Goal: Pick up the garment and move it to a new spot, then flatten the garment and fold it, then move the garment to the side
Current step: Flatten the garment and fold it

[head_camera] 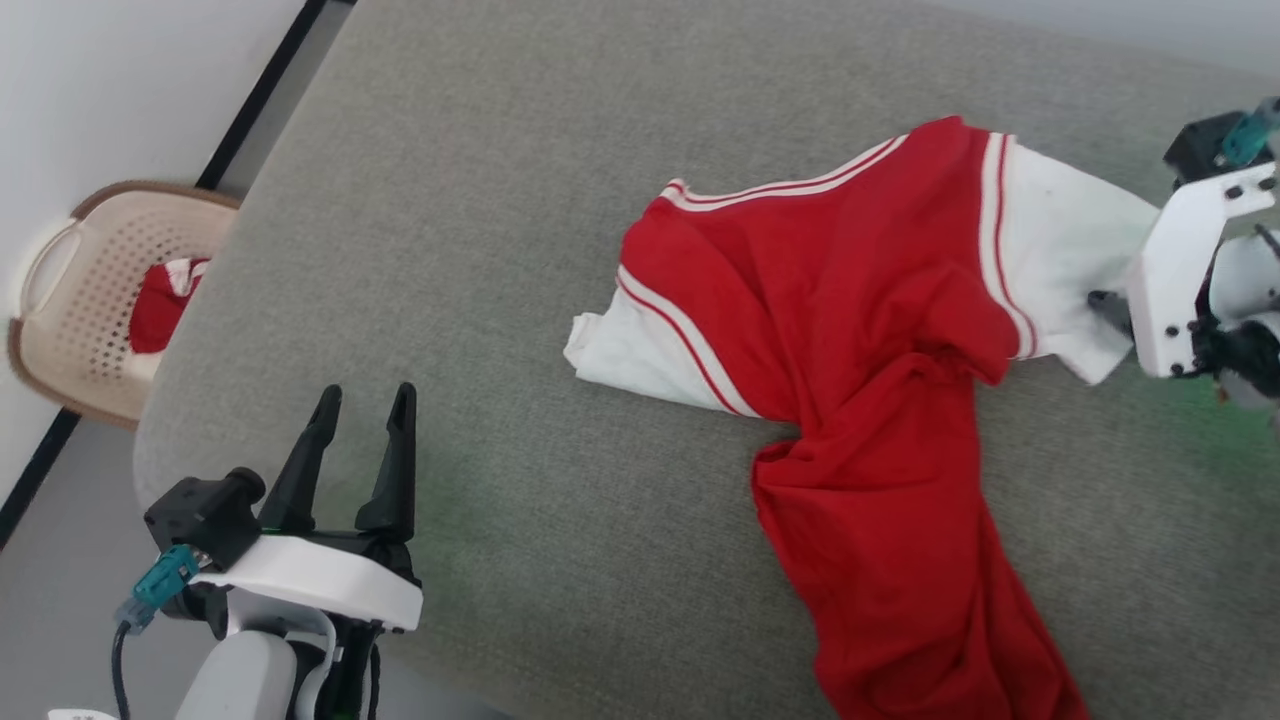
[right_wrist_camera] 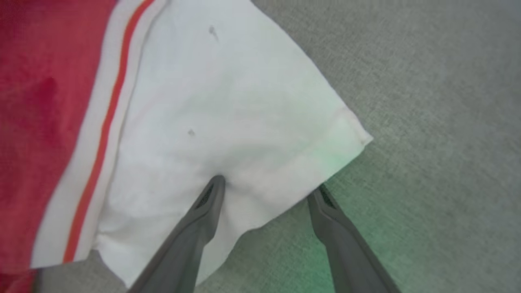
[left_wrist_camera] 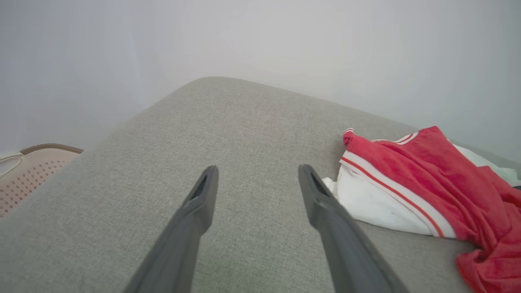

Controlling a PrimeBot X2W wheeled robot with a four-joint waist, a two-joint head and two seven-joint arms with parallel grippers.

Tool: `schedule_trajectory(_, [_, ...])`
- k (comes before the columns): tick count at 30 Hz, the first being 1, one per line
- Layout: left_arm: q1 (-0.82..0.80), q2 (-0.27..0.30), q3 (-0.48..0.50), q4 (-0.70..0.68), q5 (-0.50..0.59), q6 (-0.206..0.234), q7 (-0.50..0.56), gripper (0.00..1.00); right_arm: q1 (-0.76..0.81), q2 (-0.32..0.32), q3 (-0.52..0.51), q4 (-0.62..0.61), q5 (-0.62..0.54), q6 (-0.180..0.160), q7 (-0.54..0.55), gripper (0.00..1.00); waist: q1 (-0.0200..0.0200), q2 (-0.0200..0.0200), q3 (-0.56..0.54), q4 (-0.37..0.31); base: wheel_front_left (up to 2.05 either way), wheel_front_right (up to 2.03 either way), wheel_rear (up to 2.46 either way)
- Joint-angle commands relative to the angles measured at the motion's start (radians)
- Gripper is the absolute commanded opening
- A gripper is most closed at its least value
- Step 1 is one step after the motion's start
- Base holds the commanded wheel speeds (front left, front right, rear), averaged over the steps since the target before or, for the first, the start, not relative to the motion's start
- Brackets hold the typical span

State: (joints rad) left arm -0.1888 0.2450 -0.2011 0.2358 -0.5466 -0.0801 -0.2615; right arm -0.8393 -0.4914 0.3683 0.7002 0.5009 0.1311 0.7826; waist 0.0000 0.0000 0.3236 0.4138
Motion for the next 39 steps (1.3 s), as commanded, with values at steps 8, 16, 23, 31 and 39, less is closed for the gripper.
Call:
schedule_trajectory(8, [-0.017, -0.034, 0.048, 0.018, 0.022, -0.025, -0.004, 1.00, -0.019, 0.015, 0.081, 0.187, -0.022, -0.003, 0.025, 0.00, 0.0000, 0.0000, 0.028, 0.004, 0.00, 0.00, 0.00])
schedule_trajectory(16, [0.008, -0.026, 0.110, 0.009, 0.038, -0.036, -0.004, 1.00, -0.058, -0.082, 0.108, 0.084, 0.052, -0.003, 0.049, 0.00, 0.0000, 0.0000, 0.013, -0.074, 0.00, 0.00, 0.00])
schedule_trajectory(23, [0.026, -0.013, 0.141, -0.006, 0.047, -0.042, -0.005, 1.00, 0.017, -0.203, 0.074, -0.052, 0.128, -0.003, 0.146, 0.00, 0.0000, 0.0000, 0.000, -0.137, 0.00, 0.00, 0.00])
schedule_trajectory(31, [0.014, -0.004, 0.140, -0.008, 0.048, -0.044, -0.004, 1.00, 0.157, -0.226, -0.056, -0.131, 0.146, -0.001, 0.148, 0.00, 0.0000, 0.0000, 0.003, -0.165, 0.00, 0.00, 0.00])
schedule_trajectory(39, [-0.029, 0.034, 0.107, 0.000, 0.021, -0.049, 0.019, 1.00, 0.212, -0.094, -0.175, -0.072, 0.054, 0.000, 0.024, 1.00, 0.0000, 0.0000, 0.003, -0.187, 0.00, 0.00, 0.00])
